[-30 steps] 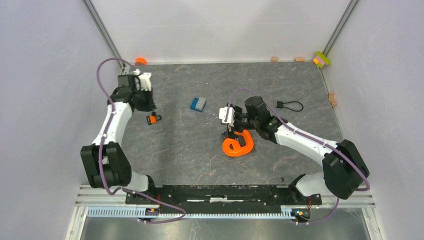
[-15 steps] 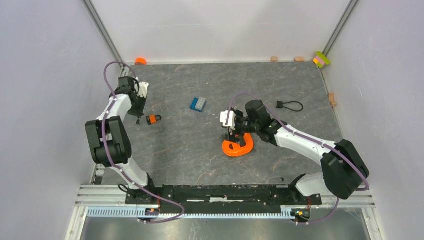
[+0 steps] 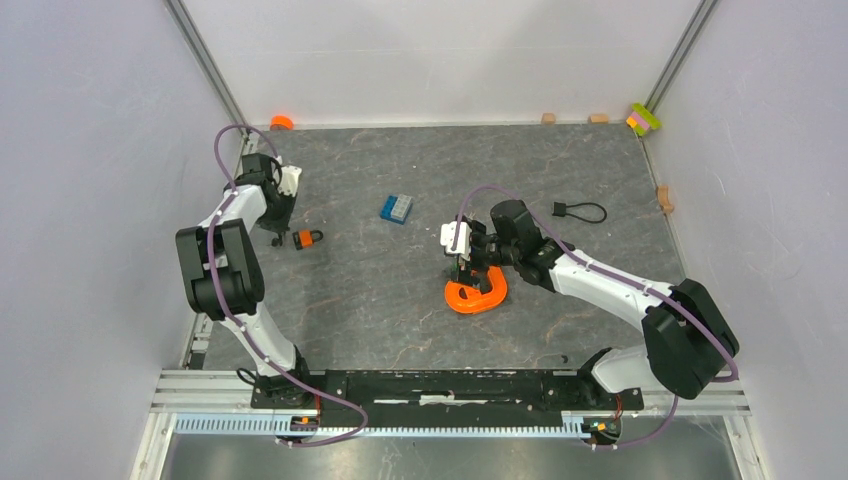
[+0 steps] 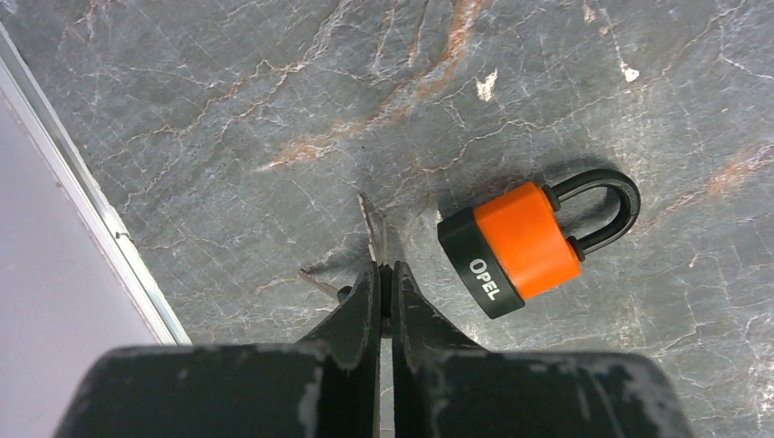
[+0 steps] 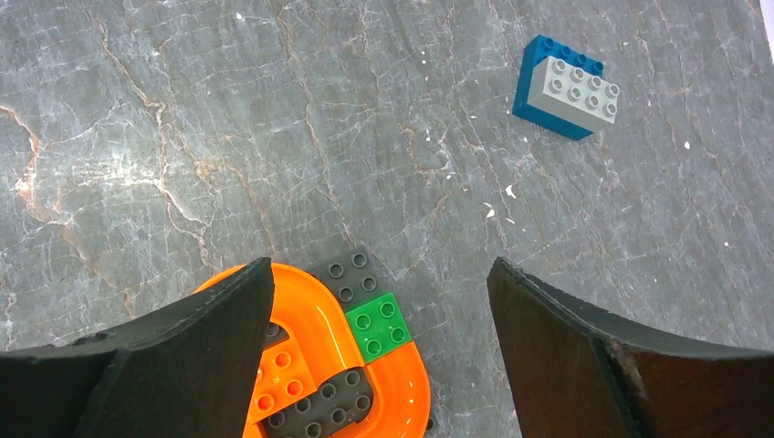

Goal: Unlock with the key

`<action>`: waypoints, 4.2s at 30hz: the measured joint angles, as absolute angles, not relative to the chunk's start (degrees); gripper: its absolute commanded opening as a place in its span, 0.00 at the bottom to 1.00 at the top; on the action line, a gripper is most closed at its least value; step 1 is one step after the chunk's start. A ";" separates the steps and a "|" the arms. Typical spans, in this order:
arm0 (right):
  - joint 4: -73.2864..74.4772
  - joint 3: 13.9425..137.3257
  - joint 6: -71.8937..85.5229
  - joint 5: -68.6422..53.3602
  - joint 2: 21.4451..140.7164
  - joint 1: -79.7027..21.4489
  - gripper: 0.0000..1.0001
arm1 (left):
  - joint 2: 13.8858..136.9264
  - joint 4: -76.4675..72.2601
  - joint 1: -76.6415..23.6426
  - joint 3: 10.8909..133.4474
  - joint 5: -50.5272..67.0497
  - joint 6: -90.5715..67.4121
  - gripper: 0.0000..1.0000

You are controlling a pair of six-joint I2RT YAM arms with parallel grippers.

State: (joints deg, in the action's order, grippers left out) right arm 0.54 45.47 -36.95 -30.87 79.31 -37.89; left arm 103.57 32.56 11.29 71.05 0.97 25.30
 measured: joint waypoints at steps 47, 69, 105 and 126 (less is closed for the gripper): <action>-3.16 51.37 -31.99 -31.00 87.94 -40.05 0.98 | 87.20 39.16 -6.76 63.79 18.63 15.64 0.02; 19.38 91.92 -46.13 -36.14 123.39 -47.64 0.98 | 70.98 35.62 -0.34 57.30 15.05 13.45 0.02; 26.55 98.74 -51.55 -37.30 130.85 -47.90 0.48 | 61.82 36.29 -0.34 54.08 16.99 13.47 0.02; 1.06 63.79 -11.44 -10.00 108.60 -47.51 0.82 | 62.96 36.18 -0.34 54.15 22.68 13.45 0.02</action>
